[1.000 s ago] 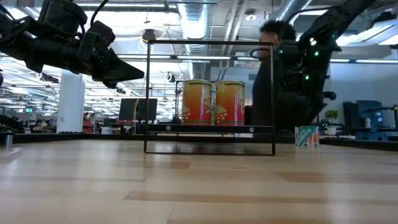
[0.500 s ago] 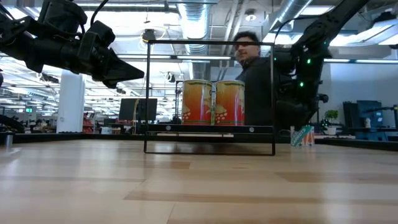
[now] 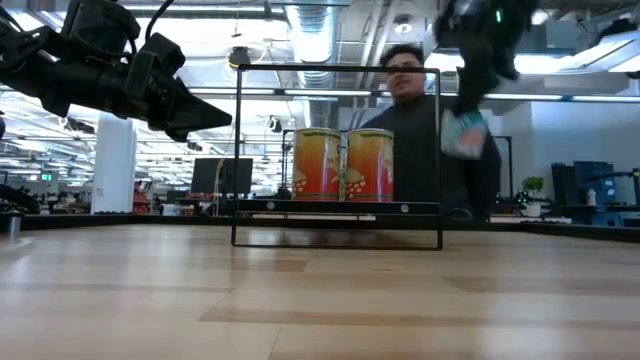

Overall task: Pick and place cans onto a shelf
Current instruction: Put the small canned carrots on the shelf

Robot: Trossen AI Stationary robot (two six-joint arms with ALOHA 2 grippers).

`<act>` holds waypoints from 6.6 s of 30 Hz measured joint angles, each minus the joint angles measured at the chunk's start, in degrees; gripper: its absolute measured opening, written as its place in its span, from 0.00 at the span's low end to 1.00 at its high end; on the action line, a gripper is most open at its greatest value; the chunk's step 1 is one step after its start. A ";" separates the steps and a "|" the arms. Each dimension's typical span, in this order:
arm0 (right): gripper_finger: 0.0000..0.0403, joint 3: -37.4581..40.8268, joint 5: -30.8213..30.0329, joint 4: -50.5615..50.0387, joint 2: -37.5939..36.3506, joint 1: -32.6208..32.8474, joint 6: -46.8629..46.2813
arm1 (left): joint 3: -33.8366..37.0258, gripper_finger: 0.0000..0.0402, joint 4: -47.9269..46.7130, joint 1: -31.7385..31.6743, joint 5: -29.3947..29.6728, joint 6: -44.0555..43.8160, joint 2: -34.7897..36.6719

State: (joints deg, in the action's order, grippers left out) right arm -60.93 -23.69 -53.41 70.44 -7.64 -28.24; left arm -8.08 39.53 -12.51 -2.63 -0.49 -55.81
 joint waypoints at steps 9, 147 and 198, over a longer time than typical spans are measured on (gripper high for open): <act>0.05 -14.60 -4.49 8.66 9.29 7.34 11.16 | 0.00 0.01 0.19 0.00 0.00 -0.19 0.00; 0.01 -32.98 10.28 -5.76 20.10 11.03 46.12 | -39.08 0.00 -55.76 -6.61 -0.87 26.53 -12.80; 0.02 -5.37 5.71 17.68 2.44 15.89 39.20 | -50.34 0.08 -47.56 -10.84 -9.64 26.36 -36.87</act>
State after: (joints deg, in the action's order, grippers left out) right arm -66.30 -17.98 -35.73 72.88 8.25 10.96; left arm -58.41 -8.03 -23.35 -12.27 25.87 -92.68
